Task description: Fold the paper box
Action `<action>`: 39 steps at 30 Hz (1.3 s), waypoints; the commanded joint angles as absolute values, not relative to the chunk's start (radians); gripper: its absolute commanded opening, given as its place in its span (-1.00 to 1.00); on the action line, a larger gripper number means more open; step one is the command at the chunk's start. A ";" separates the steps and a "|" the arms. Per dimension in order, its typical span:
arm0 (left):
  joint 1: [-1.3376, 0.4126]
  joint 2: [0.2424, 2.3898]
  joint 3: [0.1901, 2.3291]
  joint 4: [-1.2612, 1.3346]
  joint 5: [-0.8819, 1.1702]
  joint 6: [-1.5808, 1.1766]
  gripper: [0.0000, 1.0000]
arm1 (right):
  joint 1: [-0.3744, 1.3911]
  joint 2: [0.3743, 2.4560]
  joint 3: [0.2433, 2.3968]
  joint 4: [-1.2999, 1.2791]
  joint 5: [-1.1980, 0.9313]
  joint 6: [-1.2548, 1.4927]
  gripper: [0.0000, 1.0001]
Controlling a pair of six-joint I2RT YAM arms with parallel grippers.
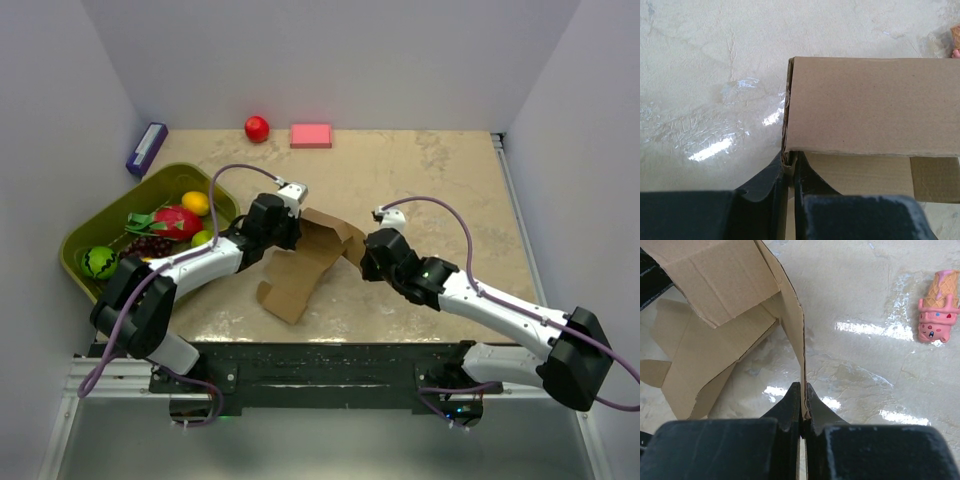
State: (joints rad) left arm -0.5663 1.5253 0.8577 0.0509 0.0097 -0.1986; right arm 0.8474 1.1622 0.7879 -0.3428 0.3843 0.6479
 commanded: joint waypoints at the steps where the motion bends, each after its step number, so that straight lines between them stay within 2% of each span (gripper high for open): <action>1: -0.560 1.539 0.857 0.084 -0.057 -0.172 -1.00 | 0.853 1.132 0.776 -0.296 0.440 0.664 -1.00; 5: -0.560 1.526 0.824 0.152 0.029 -0.170 -1.00 | 0.851 1.164 0.740 -0.212 0.472 0.646 -1.00; 8: -0.560 1.517 0.821 0.169 0.089 -0.178 -0.72 | 0.854 1.192 0.701 -0.117 0.557 0.615 -1.00; 9: -0.560 1.513 0.821 0.170 0.098 -0.178 -0.51 | 0.853 1.198 0.692 -0.088 0.589 0.589 -1.00; 11: -0.560 1.488 0.818 0.172 0.136 -0.175 -0.31 | 0.853 1.219 0.674 -0.014 0.609 0.560 -1.00; 12: -0.560 1.479 0.815 0.169 0.147 -0.175 -0.14 | 0.853 1.226 0.667 0.009 0.614 0.522 -1.00; 15: -0.560 1.433 0.810 0.140 0.198 -0.173 0.16 | 0.854 1.252 0.644 0.110 0.601 0.465 -1.00; 18: -0.560 1.368 0.790 0.106 0.232 -0.170 0.36 | 0.854 1.273 0.631 0.147 0.588 0.422 -1.00; 22: -0.545 1.244 0.775 0.072 0.253 -0.189 0.51 | 0.853 1.263 0.594 0.208 0.543 0.342 -1.00; 26: -0.477 1.209 0.819 0.074 0.346 -0.241 0.60 | 0.853 1.252 0.581 0.187 0.532 0.299 -0.98; 28: -0.451 1.239 0.874 0.066 0.386 -0.252 0.61 | 0.853 1.247 0.587 0.143 0.552 0.313 -0.87; 29: -0.446 1.255 0.893 0.064 0.391 -0.249 0.61 | 0.853 1.240 0.594 0.127 0.560 0.321 -0.74; 30: -0.445 1.270 0.929 0.061 0.393 -0.247 0.61 | 0.853 1.232 0.595 0.111 0.567 0.343 -0.36; 33: -0.431 1.331 0.982 0.101 0.388 -0.276 0.61 | 0.853 1.190 0.607 0.043 0.571 0.403 0.20; 37: -0.407 1.435 1.060 0.158 0.388 -0.337 0.61 | 0.854 1.125 0.638 -0.076 0.554 0.498 0.39; 39: -0.407 1.485 1.130 0.131 0.402 -0.334 0.60 | 0.853 1.080 0.670 -0.113 0.546 0.546 0.42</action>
State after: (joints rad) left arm -0.4240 1.4063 1.0004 0.0925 0.3622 -0.2840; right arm 0.8505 1.1606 0.5938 -0.0090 0.5331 0.4274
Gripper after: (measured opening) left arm 0.804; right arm 0.694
